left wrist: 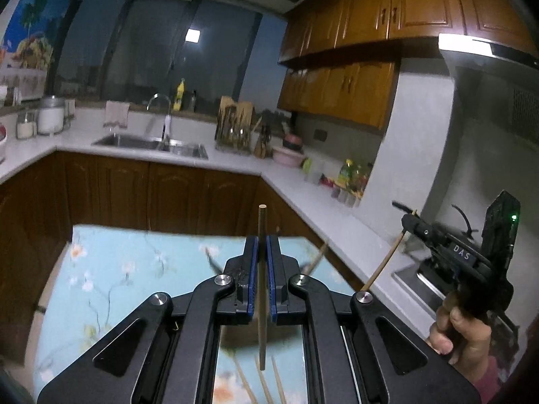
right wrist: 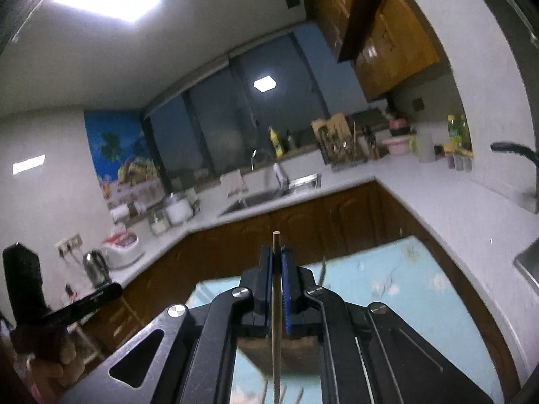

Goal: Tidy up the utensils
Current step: 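Carry the chopstick in the left tool while the right tool carries its chopstick over the holder, then open the left tool to drop its chopstick while the right tool drops its chopstick into the holder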

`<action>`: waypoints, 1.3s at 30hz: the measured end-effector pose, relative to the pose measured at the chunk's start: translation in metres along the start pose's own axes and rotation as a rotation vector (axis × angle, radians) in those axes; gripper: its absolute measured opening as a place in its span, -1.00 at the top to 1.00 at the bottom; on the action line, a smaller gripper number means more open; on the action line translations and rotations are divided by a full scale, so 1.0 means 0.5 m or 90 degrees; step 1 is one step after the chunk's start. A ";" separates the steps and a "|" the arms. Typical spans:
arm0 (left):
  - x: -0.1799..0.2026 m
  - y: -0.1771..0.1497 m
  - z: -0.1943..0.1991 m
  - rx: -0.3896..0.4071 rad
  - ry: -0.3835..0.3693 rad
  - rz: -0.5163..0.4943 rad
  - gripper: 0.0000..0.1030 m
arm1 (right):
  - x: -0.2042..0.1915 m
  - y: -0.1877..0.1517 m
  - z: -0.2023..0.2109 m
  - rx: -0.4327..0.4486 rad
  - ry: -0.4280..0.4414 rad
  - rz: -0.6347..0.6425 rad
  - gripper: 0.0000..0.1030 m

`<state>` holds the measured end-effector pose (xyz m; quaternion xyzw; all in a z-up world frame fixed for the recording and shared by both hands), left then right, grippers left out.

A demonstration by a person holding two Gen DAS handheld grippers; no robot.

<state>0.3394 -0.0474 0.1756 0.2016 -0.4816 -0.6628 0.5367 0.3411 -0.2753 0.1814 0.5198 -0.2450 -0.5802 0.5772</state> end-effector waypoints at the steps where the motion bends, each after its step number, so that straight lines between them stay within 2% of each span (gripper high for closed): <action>1: 0.001 0.015 -0.009 0.007 -0.001 0.000 0.91 | 0.001 0.012 -0.006 0.007 -0.001 0.000 0.90; 5: -0.004 0.060 -0.052 0.030 0.008 0.001 0.91 | 0.010 0.056 -0.043 0.033 -0.017 -0.002 0.90; 9: -0.024 0.081 -0.098 0.047 0.027 0.014 0.91 | 0.029 0.061 -0.087 0.040 -0.042 -0.001 0.90; 18: -0.083 -0.002 -0.171 0.054 0.056 0.073 0.91 | 0.063 -0.006 -0.156 0.035 -0.067 -0.010 0.90; 29: -0.106 -0.099 -0.242 -0.034 0.057 0.074 0.90 | 0.094 -0.102 -0.221 -0.053 -0.071 -0.024 0.89; 39: -0.104 -0.102 -0.246 -0.047 0.054 0.073 0.90 | 0.109 -0.104 -0.231 -0.080 -0.073 -0.031 0.89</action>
Point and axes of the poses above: each gripper's, at about its wrist camera, not at the fingertips, and z roughly against the way its jaws point, x to its right, y to its top, the point moved 9 cm from there along -z, roughly the way its jaws point, and after that the axes turned 10 degrees about -x, right-handed, at the moved point
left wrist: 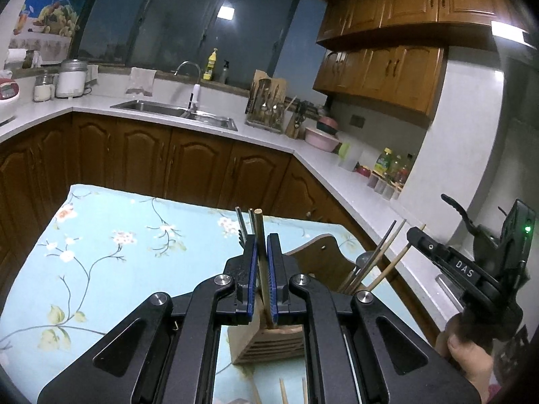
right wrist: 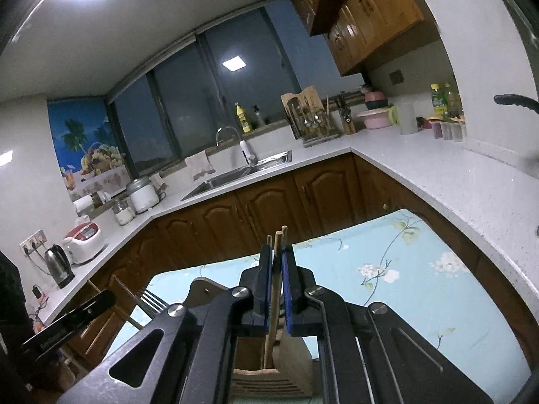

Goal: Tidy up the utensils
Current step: 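Open the left tool to drop its chopstick while the right tool drops its chopstick into the holder, then pull both open tools back from the holder toward the remaining chopsticks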

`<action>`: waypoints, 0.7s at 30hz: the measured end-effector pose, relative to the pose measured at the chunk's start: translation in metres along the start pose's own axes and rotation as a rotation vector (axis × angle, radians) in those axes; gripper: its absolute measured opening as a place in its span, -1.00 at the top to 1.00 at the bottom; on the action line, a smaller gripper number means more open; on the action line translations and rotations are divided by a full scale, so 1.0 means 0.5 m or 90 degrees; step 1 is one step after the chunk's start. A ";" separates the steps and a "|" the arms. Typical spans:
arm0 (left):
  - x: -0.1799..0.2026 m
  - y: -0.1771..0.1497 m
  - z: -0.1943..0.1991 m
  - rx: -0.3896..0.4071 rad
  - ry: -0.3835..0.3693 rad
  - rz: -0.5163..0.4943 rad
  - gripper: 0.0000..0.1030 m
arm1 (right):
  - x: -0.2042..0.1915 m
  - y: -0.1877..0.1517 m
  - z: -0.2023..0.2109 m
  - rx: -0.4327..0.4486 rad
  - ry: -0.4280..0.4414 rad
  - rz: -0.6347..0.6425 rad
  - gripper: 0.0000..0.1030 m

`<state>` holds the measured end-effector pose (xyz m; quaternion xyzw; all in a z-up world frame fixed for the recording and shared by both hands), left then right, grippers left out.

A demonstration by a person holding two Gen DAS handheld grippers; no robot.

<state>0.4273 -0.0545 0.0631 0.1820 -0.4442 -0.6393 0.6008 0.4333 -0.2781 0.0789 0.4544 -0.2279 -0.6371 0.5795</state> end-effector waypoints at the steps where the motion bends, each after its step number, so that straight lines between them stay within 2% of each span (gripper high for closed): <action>1: 0.000 0.001 -0.001 -0.001 0.000 0.000 0.90 | -0.001 0.000 0.000 0.000 0.000 0.000 0.89; 5: 0.001 0.001 -0.008 -0.017 -0.002 0.000 0.90 | -0.004 -0.004 -0.002 -0.005 0.001 -0.002 0.87; 10: 0.008 -0.002 -0.003 -0.022 -0.008 -0.004 0.85 | -0.003 -0.009 -0.002 -0.018 0.012 -0.011 0.76; 11: 0.011 -0.003 0.004 -0.022 -0.008 -0.006 0.73 | -0.001 -0.009 0.001 -0.017 0.012 -0.014 0.64; 12: 0.013 -0.004 0.011 -0.021 -0.007 -0.006 0.51 | -0.001 -0.008 0.009 -0.013 0.019 -0.019 0.49; 13: 0.014 -0.006 0.020 -0.016 -0.006 -0.005 0.42 | -0.001 -0.008 0.016 -0.009 0.026 -0.023 0.11; 14: 0.015 -0.008 0.036 -0.005 -0.005 -0.003 0.25 | -0.001 -0.007 0.028 -0.001 0.031 -0.026 -0.11; 15: 0.014 -0.011 0.047 0.001 -0.005 -0.001 0.08 | -0.003 -0.006 0.039 0.008 0.031 -0.024 -0.18; 19: 0.004 -0.033 0.089 0.016 0.003 0.010 -0.33 | -0.009 -0.010 0.079 0.028 0.046 -0.021 -0.70; 21: -0.006 -0.050 0.108 0.017 0.010 0.020 -0.57 | -0.013 -0.022 0.103 0.033 0.051 -0.019 -0.76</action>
Point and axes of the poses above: each gripper's, at about its wrist camera, not at the fingertips, and z roughly against the way its jaws point, x to its right, y to its top, the point moved 9 cm from there along -z, roughly the way its jaws point, and after that the axes turned 10 degrees about -x, right-handed, at the moved point
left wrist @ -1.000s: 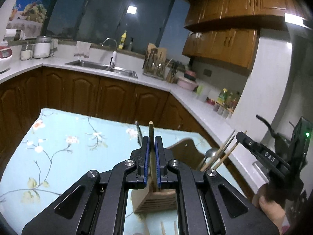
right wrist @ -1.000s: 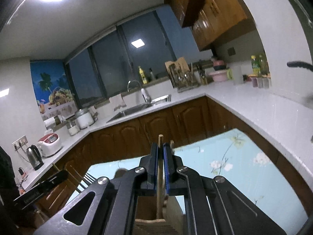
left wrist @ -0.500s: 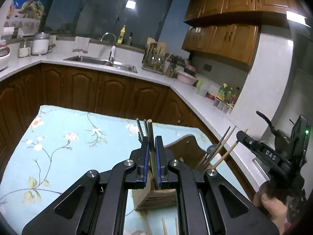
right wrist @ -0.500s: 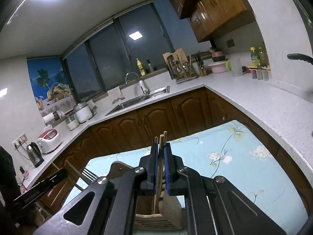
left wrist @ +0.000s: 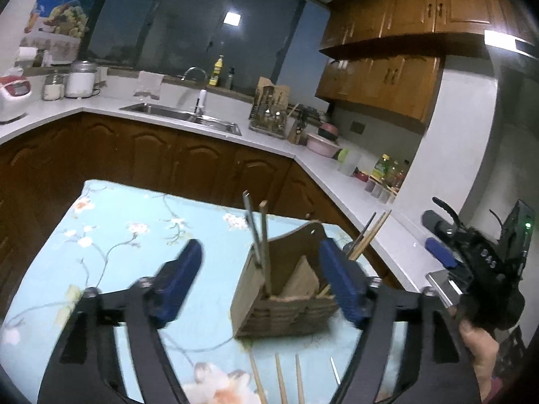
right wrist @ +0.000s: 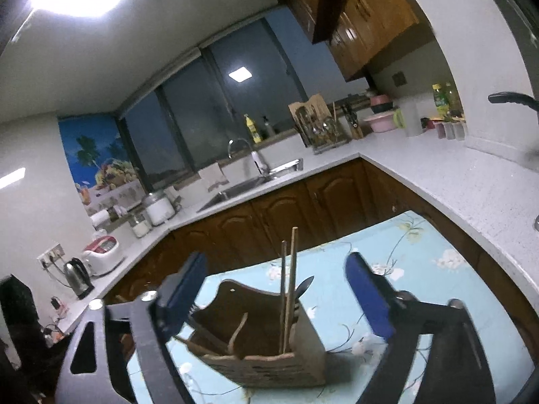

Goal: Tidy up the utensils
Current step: 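Pull both open tools back from the holder toward the remaining chopsticks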

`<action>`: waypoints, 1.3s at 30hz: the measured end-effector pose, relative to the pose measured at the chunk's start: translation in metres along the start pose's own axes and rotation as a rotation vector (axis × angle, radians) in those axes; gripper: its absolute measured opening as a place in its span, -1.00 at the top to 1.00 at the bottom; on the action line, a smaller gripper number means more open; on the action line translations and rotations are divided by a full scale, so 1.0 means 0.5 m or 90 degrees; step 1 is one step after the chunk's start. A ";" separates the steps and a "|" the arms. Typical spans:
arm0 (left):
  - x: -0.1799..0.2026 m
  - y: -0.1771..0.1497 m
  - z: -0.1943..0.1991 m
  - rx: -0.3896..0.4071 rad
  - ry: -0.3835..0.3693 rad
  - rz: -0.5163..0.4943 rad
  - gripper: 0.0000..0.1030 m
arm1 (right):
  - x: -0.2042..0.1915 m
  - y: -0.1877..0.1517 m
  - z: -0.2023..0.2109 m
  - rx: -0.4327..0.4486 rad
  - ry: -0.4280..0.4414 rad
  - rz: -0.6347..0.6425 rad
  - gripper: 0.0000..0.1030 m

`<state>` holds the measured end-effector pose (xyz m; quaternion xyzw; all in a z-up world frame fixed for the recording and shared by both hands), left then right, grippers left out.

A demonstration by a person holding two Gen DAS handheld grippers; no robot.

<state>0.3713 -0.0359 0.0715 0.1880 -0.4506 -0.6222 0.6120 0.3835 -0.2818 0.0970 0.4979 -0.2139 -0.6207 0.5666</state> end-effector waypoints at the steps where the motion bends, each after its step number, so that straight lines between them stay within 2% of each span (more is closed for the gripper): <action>1: -0.006 -0.007 0.008 -0.001 0.004 0.004 -0.60 | -0.001 -0.004 0.007 -0.001 0.000 0.001 -0.77; 3: -0.020 -0.027 0.027 -0.005 0.012 0.014 -0.73 | -0.006 -0.018 0.027 -0.008 0.001 0.004 -0.78; 8: -0.056 -0.095 0.068 -0.026 0.020 0.051 -0.82 | -0.016 -0.070 0.079 -0.018 -0.004 0.019 -0.85; 15: -0.081 -0.193 0.103 -0.062 0.033 0.069 -0.83 | -0.005 -0.173 0.129 -0.057 -0.034 0.029 -0.88; 23: -0.102 -0.293 0.123 -0.106 0.037 0.095 -0.83 | 0.020 -0.291 0.150 -0.117 -0.068 0.042 -0.88; 30: -0.111 -0.351 0.115 -0.138 0.045 0.107 -0.83 | 0.047 -0.368 0.140 -0.163 -0.077 0.027 -0.88; 39: -0.097 -0.358 0.091 -0.163 0.049 0.084 -0.83 | 0.052 -0.383 0.125 -0.187 -0.078 0.028 -0.88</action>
Point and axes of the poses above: each gripper's, at about its wrist camera, not at the fingertips, and z roughly against the way its jaws point, x to its right, y to its top, the point moved 9 cm from there along -z, roughly the way its jaws point, and after that the axes turned 10 degrees about -x, right-handed, at the moved point
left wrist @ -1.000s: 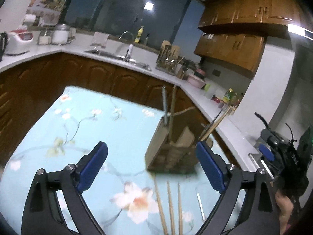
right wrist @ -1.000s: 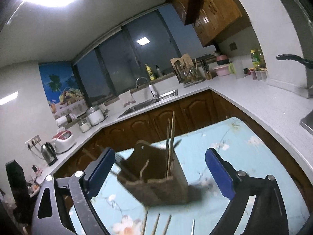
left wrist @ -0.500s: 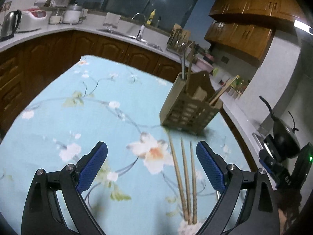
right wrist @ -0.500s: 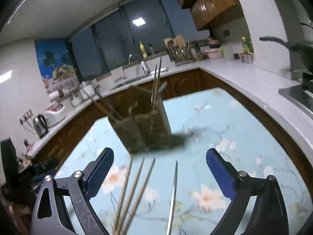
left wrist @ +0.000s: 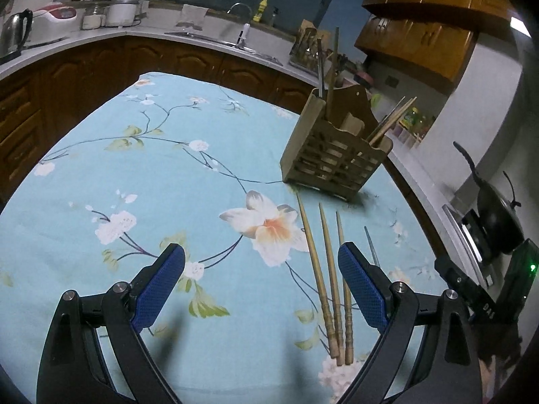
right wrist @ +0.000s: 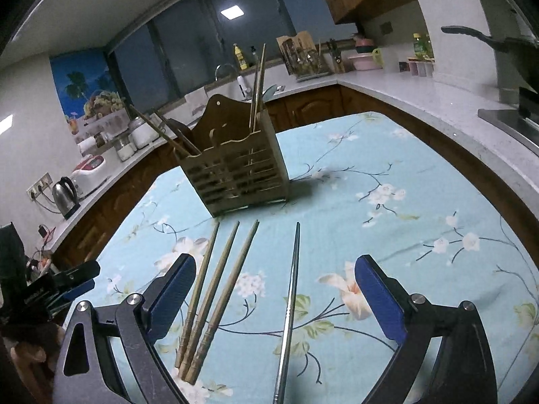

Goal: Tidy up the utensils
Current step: 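Pull both open tools back from the holder toward the remaining chopsticks, then lower the left tool onto a wooden chopstick while the right tool lowers onto another wooden chopstick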

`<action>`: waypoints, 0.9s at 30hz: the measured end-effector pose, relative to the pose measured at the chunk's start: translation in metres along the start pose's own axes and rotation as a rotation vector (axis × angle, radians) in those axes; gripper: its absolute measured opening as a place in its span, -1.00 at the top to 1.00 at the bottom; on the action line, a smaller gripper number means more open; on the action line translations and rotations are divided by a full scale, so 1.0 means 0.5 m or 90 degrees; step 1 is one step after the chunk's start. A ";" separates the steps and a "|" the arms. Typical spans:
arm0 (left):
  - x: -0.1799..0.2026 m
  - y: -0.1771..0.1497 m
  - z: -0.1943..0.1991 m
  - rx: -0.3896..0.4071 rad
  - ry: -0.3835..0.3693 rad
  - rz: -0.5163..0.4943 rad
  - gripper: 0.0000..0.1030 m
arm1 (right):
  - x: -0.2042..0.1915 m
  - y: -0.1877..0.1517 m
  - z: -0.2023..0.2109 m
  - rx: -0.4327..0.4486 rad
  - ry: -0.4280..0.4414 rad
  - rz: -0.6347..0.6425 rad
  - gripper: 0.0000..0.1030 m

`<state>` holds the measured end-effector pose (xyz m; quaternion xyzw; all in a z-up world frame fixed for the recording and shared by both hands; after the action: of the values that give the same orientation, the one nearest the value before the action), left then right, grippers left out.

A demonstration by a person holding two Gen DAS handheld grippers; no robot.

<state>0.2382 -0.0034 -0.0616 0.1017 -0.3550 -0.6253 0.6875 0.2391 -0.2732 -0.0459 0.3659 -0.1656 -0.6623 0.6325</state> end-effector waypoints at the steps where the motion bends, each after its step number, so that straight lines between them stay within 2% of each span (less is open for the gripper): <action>1: 0.000 0.003 -0.003 -0.004 0.001 0.000 -0.83 | -0.001 0.000 -0.002 -0.001 0.001 0.000 -0.88; 13: 0.010 0.034 -0.076 -0.069 0.023 -0.020 -0.82 | -0.002 0.025 -0.072 -0.057 -0.013 0.008 -0.84; 15: 0.016 0.042 -0.092 -0.078 0.026 -0.029 -0.78 | -0.005 0.030 -0.087 -0.068 -0.005 0.008 -0.72; 16: 0.018 0.047 -0.099 -0.081 0.029 -0.032 -0.76 | -0.007 0.031 -0.095 -0.075 -0.002 0.008 -0.55; 17: 0.019 0.052 -0.106 -0.085 0.033 -0.034 -0.74 | -0.010 0.032 -0.107 -0.088 0.001 0.009 -0.31; 20: 0.012 0.063 -0.117 -0.093 0.031 -0.025 -0.68 | -0.024 0.036 -0.147 -0.121 0.020 0.008 0.05; 23: 0.004 0.068 -0.125 -0.096 0.036 -0.020 -0.66 | -0.046 0.041 -0.194 -0.151 0.043 0.005 0.27; 27: 0.003 0.070 -0.139 -0.111 0.033 -0.019 -0.60 | -0.077 0.044 -0.262 -0.193 0.045 0.029 0.44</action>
<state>0.3082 -0.0191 -0.0911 0.0631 -0.2800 -0.6613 0.6930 0.3435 -0.2078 -0.1090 0.2858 -0.0495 -0.6520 0.7005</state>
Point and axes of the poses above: each gripper's, at about its wrist camera, not at the fingertips, and z roughly against the way its jaws point, x to its right, y to its top, the point moved 9 cm from there along -z, roughly the way its jaws point, and after that the axes turned 10 degrees about -x, right-handed, at the moved point
